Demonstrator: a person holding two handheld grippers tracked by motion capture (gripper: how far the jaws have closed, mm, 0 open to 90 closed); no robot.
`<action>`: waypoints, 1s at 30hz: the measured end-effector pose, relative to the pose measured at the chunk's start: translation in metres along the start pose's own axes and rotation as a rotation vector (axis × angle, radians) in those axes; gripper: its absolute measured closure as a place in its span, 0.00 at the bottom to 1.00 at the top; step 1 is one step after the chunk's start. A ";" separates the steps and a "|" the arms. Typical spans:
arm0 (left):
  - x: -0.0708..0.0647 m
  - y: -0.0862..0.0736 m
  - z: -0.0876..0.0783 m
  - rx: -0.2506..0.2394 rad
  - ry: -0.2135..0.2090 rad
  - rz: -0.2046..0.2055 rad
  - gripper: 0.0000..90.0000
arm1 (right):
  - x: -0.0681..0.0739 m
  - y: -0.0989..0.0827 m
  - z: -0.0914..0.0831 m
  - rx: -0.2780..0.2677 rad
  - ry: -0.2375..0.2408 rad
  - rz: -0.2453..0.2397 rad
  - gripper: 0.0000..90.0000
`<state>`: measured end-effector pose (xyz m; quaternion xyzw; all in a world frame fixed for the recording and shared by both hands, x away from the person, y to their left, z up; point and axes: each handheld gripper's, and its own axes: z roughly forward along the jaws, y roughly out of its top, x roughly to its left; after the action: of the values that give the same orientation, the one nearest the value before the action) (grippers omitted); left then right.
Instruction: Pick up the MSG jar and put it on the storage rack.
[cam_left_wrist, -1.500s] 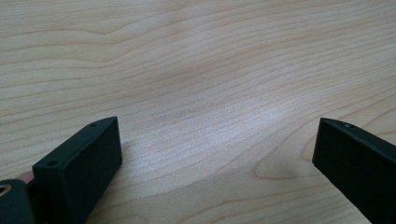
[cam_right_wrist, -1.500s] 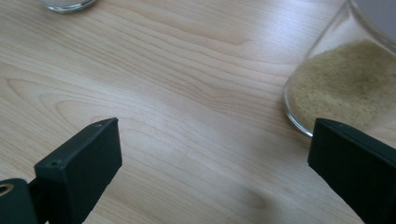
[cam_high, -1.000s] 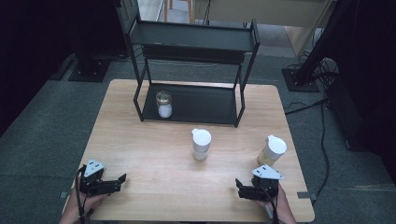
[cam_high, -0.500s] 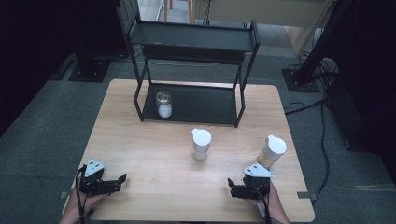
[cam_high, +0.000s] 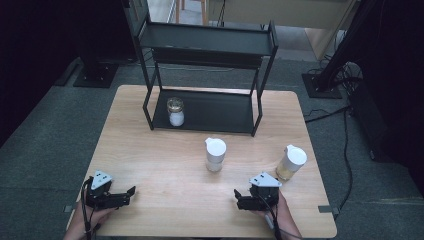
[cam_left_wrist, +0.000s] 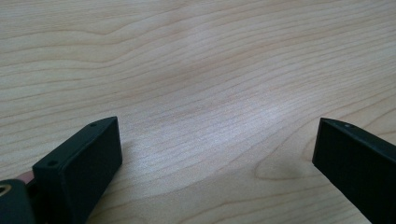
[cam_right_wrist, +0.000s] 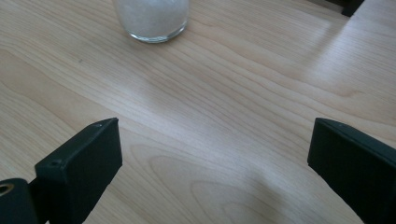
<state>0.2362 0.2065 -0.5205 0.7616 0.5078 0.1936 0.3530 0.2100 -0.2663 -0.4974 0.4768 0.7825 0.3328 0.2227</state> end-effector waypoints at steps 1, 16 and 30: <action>0.000 0.000 0.000 0.001 0.000 0.001 0.02 | 0.001 0.001 0.001 -0.001 0.002 -0.003 0.03; 0.000 0.000 0.000 0.002 0.000 0.003 0.02 | 0.019 0.021 0.018 -0.012 0.035 -0.035 0.03; 0.000 0.000 0.000 0.001 -0.002 0.004 0.02 | 0.029 0.041 0.028 -0.033 0.065 -0.044 0.05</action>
<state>0.2362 0.2060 -0.5205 0.7629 0.5063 0.1932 0.3527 0.2401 -0.2185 -0.4874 0.4447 0.7941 0.3559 0.2120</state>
